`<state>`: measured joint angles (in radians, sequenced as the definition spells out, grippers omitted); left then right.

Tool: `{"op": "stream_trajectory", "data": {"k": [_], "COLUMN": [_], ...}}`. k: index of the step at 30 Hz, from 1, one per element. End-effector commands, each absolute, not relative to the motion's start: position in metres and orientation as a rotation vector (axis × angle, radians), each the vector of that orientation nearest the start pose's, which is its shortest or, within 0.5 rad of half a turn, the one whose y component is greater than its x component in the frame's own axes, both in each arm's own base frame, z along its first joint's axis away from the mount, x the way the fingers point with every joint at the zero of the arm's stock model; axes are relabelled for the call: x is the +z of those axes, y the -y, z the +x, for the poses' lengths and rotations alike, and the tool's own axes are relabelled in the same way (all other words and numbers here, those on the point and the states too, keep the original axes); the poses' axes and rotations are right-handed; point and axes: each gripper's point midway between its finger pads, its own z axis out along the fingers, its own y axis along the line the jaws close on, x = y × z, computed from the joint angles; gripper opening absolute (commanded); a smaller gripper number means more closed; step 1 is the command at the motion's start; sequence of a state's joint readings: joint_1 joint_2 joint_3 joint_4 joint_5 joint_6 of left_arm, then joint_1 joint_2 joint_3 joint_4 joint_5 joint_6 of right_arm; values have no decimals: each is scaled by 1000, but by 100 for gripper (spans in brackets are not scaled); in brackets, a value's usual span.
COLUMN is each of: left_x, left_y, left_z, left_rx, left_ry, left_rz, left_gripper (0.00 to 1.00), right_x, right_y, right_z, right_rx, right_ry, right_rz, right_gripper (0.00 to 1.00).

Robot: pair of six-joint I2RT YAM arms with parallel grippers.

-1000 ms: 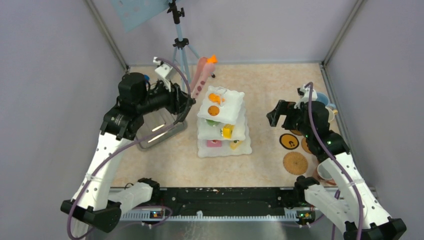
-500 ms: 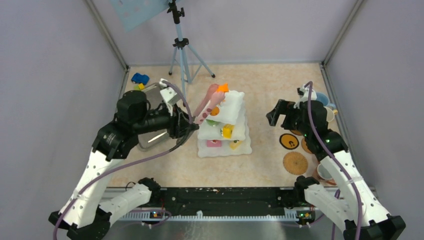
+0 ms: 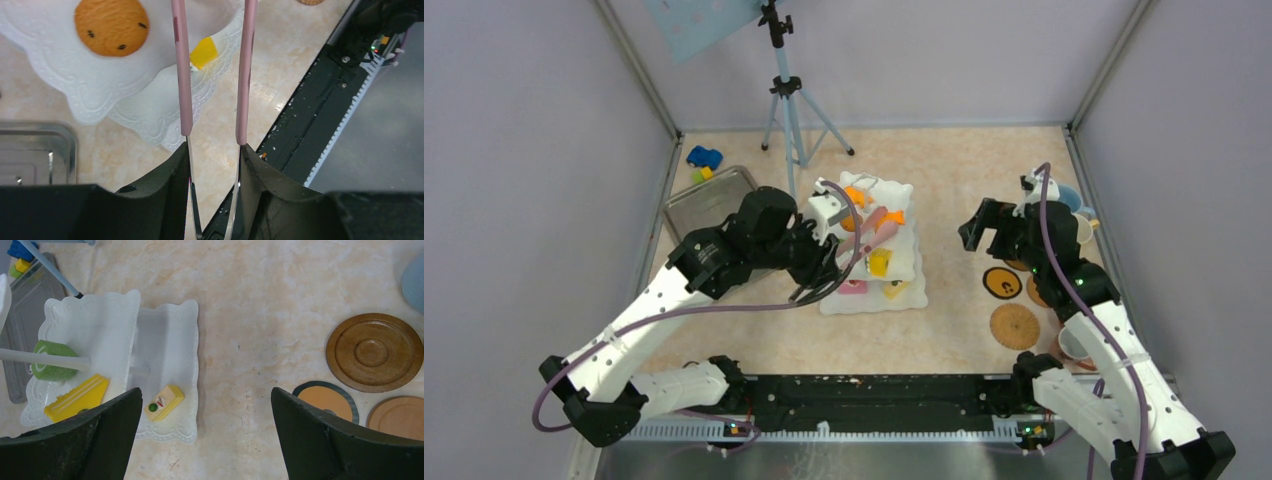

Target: Serve the afternoon tea

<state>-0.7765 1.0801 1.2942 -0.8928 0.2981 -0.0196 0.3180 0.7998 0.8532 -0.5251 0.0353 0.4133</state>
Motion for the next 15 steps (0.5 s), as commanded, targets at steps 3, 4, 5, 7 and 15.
{"op": "stream_trajectory", "data": {"k": [3,4,5,7,15], "left_x": [298,295,293,291,298], "left_y": [224,223,223,224,226], "left_z": [191,191,190,188,186], "left_rx": [-603,-597,-598,-609,-626], "left_ry": [-2019,-2031,-2042,-2051,-2033], "left_rz": [907,908,911,922,925], "left_gripper": [22,23,24,26,40], "right_x": [244,243,243,241,238], "right_y": [-100,-100,-100,-102,-104], "right_z": [268,269,270,271,273], "right_rx": [431,431,433,435,437], "right_ry": [-2016,-2016,-2016,-2020,-2022], "right_rz": [130,130,127,120,109], "right_gripper": [98,98,98,98,98]}}
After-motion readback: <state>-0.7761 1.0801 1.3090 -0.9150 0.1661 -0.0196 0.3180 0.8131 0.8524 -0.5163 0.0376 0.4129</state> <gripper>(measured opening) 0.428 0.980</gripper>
